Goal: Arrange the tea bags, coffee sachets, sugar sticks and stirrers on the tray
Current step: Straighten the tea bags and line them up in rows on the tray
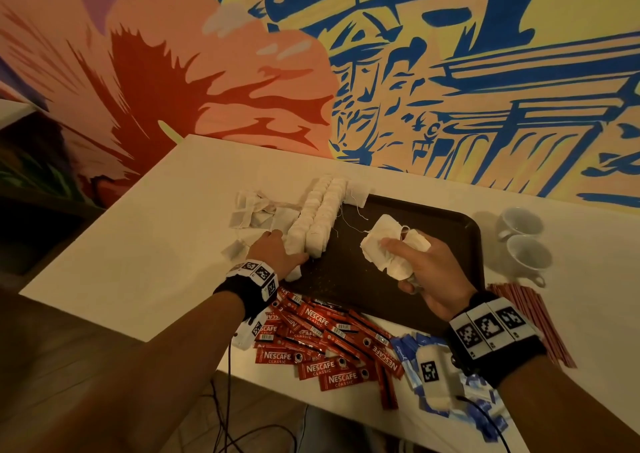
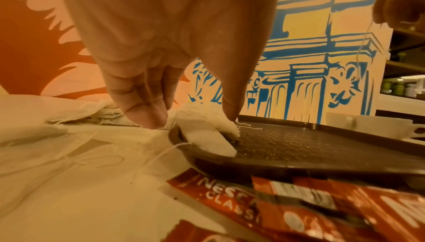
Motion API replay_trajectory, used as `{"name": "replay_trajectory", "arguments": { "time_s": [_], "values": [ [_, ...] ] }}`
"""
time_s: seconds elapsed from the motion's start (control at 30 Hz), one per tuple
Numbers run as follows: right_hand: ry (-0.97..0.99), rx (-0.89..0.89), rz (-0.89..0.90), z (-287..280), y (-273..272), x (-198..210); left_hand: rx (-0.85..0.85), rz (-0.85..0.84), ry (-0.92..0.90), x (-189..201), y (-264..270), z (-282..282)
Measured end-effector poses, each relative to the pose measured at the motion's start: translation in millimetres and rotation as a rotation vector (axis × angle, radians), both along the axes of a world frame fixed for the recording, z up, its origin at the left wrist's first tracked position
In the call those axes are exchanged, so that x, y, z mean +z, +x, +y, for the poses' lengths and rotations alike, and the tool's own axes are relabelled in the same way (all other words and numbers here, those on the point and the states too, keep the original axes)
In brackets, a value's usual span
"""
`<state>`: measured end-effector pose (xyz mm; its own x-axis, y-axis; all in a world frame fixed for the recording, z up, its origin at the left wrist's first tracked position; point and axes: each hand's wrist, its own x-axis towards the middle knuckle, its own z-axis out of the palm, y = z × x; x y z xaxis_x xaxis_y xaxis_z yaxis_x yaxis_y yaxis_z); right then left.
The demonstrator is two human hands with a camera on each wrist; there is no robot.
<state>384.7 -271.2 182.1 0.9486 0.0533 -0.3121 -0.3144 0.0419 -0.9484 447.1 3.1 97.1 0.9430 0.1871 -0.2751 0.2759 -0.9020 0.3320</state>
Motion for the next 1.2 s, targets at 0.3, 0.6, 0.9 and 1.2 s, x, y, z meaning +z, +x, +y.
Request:
{"name": "replay_trajectory", "arguments": {
  "time_s": [0.3,0.6,0.9,1.2],
  "values": [
    [-0.016,0.006,-0.014,0,3,0,-0.028,-0.024,-0.151,2,10,-1],
    [-0.015,-0.003,-0.013,-1,-1,4,-0.060,0.013,-0.204,10,12,2],
    [0.063,0.097,-0.068,-10,-30,32,-0.238,-0.211,-0.730,119,-53,-44],
    [0.100,0.138,-0.190,-13,-64,55,-0.378,-0.087,-1.126,151,-113,-87]
  ]
}}
